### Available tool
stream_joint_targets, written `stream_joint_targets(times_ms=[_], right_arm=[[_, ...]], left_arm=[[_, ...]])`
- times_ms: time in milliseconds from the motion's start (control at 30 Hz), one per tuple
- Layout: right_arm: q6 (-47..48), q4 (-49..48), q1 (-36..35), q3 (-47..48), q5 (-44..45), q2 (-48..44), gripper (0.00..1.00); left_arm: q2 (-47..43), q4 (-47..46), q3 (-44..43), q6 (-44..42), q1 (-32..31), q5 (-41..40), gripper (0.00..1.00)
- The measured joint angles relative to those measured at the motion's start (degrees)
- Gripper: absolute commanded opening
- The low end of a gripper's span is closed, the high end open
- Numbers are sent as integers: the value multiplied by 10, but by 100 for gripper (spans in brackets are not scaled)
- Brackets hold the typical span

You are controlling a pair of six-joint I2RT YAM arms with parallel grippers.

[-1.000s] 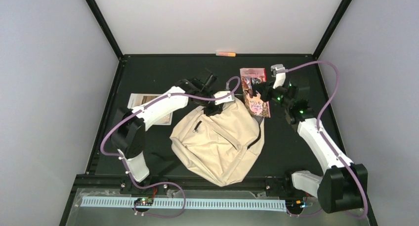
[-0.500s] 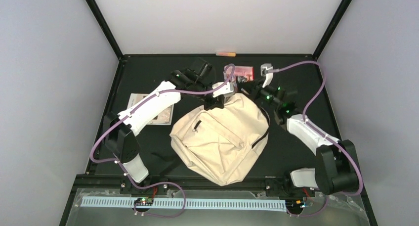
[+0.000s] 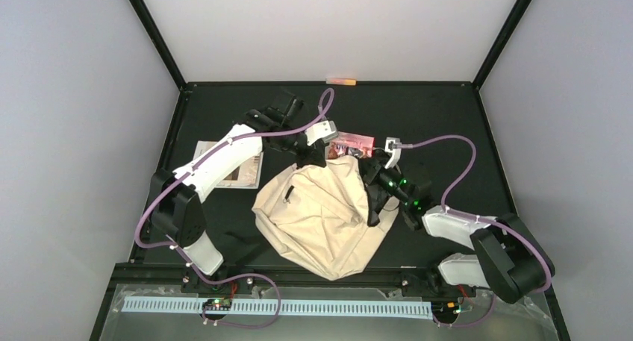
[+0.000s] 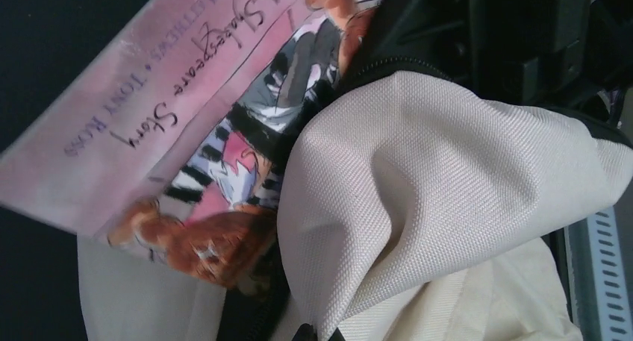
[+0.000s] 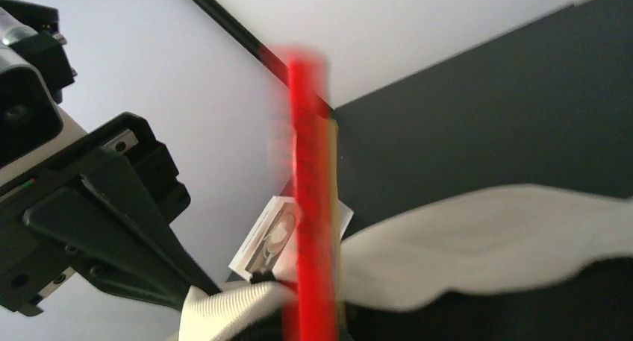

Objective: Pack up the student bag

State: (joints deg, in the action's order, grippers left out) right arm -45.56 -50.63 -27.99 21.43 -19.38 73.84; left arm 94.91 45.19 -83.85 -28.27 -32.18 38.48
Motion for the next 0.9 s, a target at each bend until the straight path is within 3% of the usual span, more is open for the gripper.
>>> stream_joint_targets(times_ms=[100, 167, 233, 367, 533, 667, 800, 900], right_arm=[[-28, -10, -21, -35, 42, -7, 27], [-34, 10, -23, -38, 51, -2, 53], [-29, 54, -24, -29, 51, 4, 67], [-8, 206, -25, 0, 70, -19, 70], [43, 436, -25, 45, 162, -156, 85], [124, 537, -14, 112, 194, -227, 87], [230, 603, 59, 255, 129, -150, 85], [303, 646, 106, 384, 36, -22, 77]], left_arm=[[0, -12, 13, 6, 7, 8, 2], [0, -21, 19, 7, 11, 11, 2], [0, -28, 22, 6, 19, 14, 2], [-1, -40, 32, 0, 28, 14, 2], [-6, -60, 54, -14, 30, 17, 2], [-8, -64, 70, -43, 30, 29, 1], [-26, -69, 121, -103, 28, 40, 2], [-36, -64, 154, -150, 21, 35, 2]])
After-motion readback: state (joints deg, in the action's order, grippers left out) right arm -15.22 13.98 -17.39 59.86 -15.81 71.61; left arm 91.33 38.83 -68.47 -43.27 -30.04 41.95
